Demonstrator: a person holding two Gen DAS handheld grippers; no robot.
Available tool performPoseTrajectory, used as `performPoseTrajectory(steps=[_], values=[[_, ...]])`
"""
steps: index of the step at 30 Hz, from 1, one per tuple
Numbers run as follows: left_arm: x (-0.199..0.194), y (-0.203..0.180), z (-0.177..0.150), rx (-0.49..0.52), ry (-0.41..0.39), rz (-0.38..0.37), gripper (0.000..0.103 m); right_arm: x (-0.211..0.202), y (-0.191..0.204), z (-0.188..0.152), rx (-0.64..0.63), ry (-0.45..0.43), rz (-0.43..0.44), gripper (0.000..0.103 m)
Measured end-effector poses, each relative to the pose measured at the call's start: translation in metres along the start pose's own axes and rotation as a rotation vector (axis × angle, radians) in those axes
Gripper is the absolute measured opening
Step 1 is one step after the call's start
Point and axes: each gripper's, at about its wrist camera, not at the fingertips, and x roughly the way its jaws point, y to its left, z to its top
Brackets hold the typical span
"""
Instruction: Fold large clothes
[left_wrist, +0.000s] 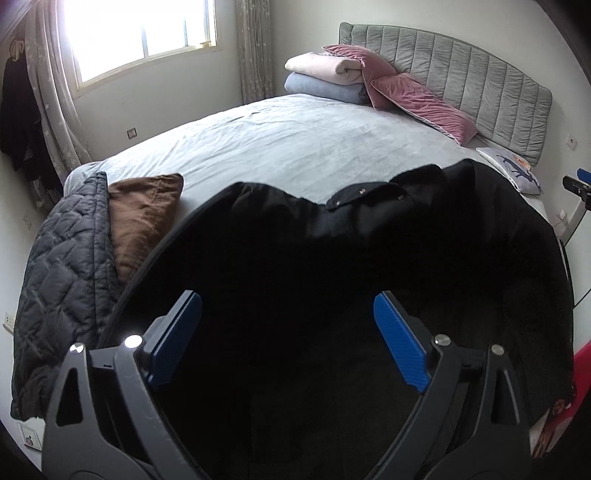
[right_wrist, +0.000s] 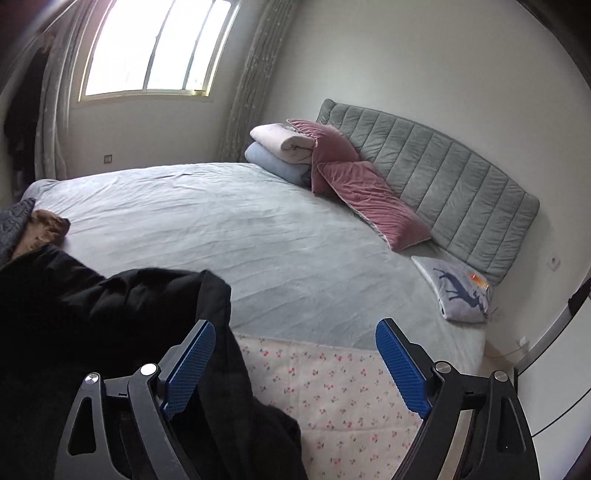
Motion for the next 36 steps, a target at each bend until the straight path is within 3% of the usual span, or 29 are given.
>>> performPoseTrajectory(steps=[7, 15, 23, 26, 27, 28, 30, 31, 33, 35, 36], values=[[-0.039, 0.017, -0.081, 0.026, 0.111, -0.024, 0.096, -0.042, -0.012, -0.102, -0.092, 0.097, 0.099, 0.093], [-0.04, 0.054, -0.161, -0.025, 0.24, -0.031, 0.096, -0.054, -0.018, -0.221, -0.132, 0.199, 0.162, 0.093], [-0.014, 0.087, -0.224, -0.196, 0.357, -0.066, 0.096, -0.023, -0.06, -0.29, 0.027, 0.32, 0.161, 0.093], [-0.005, 0.095, -0.244, -0.325, 0.372, -0.178, 0.094, -0.01, -0.073, -0.311, 0.114, 0.377, 0.18, 0.093], [-0.007, 0.095, -0.248, -0.342, 0.35, -0.18, 0.093, -0.006, -0.078, -0.318, 0.17, 0.396, 0.21, 0.093], [-0.009, 0.092, -0.249, -0.339, 0.331, -0.182, 0.09, -0.002, -0.081, -0.323, 0.226, 0.407, 0.247, 0.093], [-0.011, 0.083, -0.25, -0.334, 0.323, -0.23, 0.06, 0.005, -0.086, -0.333, 0.357, 0.428, 0.338, 0.093], [-0.01, 0.08, -0.251, -0.339, 0.328, -0.241, 0.055, 0.008, -0.087, -0.336, 0.41, 0.439, 0.372, 0.093], [-0.013, 0.071, -0.25, -0.33, 0.312, -0.258, 0.025, 0.018, -0.085, -0.344, 0.517, 0.473, 0.456, 0.09], [-0.021, 0.067, -0.247, -0.332, 0.286, -0.255, 0.015, 0.02, -0.074, -0.344, 0.528, 0.478, 0.509, 0.064], [-0.026, 0.063, -0.245, -0.338, 0.274, -0.255, 0.014, 0.018, -0.068, -0.343, 0.505, 0.479, 0.522, 0.038]])
